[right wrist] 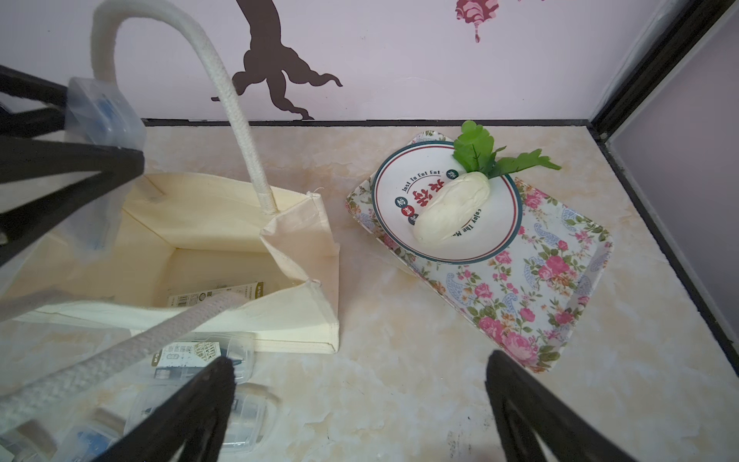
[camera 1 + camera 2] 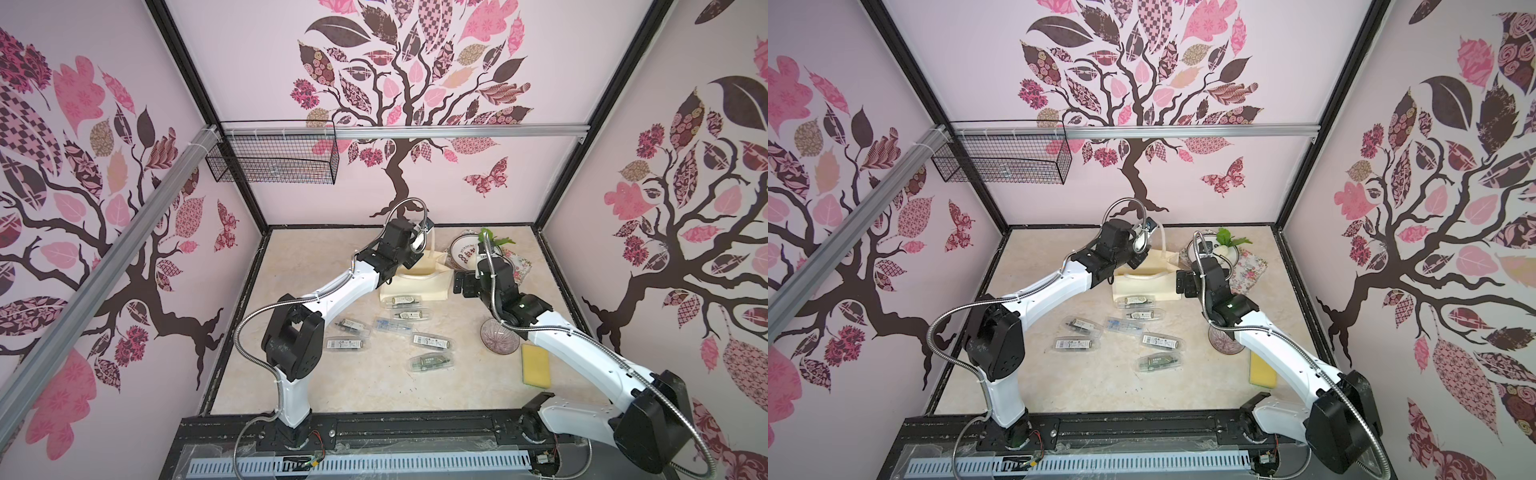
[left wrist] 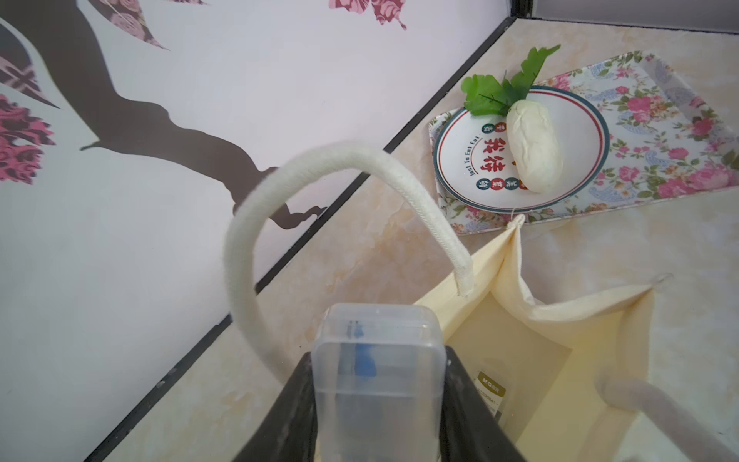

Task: Put the compass set into the canvas bag
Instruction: Place the compass set in the canvas bag.

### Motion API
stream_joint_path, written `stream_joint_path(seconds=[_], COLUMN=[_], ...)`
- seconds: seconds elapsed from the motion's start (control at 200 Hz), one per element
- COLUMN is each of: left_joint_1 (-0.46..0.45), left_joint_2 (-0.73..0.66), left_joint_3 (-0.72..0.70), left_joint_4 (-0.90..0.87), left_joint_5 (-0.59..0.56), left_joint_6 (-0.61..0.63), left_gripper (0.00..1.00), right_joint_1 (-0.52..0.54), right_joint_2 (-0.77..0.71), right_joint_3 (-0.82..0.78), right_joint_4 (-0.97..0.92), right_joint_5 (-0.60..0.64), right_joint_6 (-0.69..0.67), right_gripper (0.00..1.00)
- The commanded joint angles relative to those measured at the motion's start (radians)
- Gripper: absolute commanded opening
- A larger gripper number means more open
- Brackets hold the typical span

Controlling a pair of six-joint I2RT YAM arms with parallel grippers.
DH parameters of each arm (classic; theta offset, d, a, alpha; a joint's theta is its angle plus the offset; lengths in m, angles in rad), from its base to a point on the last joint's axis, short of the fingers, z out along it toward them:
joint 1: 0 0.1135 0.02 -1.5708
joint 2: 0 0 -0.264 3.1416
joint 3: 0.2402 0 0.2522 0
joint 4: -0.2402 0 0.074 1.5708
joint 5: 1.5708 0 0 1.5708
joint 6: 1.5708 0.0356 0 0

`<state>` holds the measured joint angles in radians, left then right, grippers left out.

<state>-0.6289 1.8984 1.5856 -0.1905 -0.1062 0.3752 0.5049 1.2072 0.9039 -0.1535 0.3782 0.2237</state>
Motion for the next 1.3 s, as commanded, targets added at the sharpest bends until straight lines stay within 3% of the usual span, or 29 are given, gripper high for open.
stream_joint_path(seconds=[0.0, 0.32, 0.975, 1.105, 1.295], left_joint_1=[-0.003, -0.003, -0.003, -0.004, -0.003], left_joint_2=[0.011, 0.151, 0.292, 0.292, 0.289], left_joint_3=[0.026, 0.188, 0.260, 0.260, 0.262], left_joint_4=[-0.001, -0.264, -0.292, -0.287, -0.284], left_joint_5=[0.067, 0.124, 0.020, 0.012, 0.007], left_joint_6=[0.016, 0.113, 0.119, 0.118, 0.114], left_gripper=[0.32, 0.32, 0.37, 0.39, 0.54], right_joint_1=[-0.012, -0.019, -0.020, -0.020, -0.020], right_joint_2=[0.019, 0.031, 0.012, 0.012, 0.014], right_joint_3=[0.012, 0.020, 0.003, 0.003, -0.001], right_joint_4=[0.002, -0.012, 0.005, 0.005, 0.009], right_joint_5=[0.021, 0.019, 0.027, 0.025, 0.025], right_joint_6=[-0.009, -0.007, -0.008, -0.006, -0.009], right_gripper=[1.00, 1.00, 1.00, 1.00, 1.00])
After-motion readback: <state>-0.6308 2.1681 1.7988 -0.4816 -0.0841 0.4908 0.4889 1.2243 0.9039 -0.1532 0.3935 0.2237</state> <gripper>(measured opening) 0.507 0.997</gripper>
